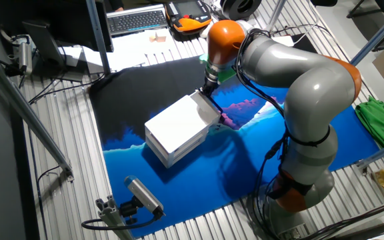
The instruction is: Grasp the handle and open the drawer
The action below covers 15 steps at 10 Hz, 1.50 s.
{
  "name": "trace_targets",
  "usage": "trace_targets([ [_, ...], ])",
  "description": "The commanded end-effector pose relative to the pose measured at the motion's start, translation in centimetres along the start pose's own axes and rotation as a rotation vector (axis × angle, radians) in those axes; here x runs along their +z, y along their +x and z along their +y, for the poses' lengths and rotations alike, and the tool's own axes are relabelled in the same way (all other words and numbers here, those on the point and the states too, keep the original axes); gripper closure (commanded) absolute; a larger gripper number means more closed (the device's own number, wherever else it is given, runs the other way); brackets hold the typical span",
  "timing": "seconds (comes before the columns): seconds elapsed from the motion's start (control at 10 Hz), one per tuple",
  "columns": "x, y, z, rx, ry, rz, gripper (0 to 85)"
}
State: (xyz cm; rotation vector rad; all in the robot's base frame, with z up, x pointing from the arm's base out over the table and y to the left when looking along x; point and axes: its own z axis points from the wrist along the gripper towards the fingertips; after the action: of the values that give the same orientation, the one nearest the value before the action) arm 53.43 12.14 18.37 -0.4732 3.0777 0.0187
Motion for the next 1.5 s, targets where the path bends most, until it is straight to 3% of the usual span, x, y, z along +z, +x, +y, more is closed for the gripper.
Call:
trace_targets([
  [0.0,0.0,0.0,-0.2,-0.001,-0.006,-0.002,85.0],
  [0.7,0.5,0.1,-1.1,-0.002,-0.004,-0.009,85.0],
  [0.9,0.8,0.2,-1.2,0.007,-0.022,-0.014,85.0],
  [1.4,0.6,0.0,-1.6,0.003,-0.024,-0.014,85.0],
])
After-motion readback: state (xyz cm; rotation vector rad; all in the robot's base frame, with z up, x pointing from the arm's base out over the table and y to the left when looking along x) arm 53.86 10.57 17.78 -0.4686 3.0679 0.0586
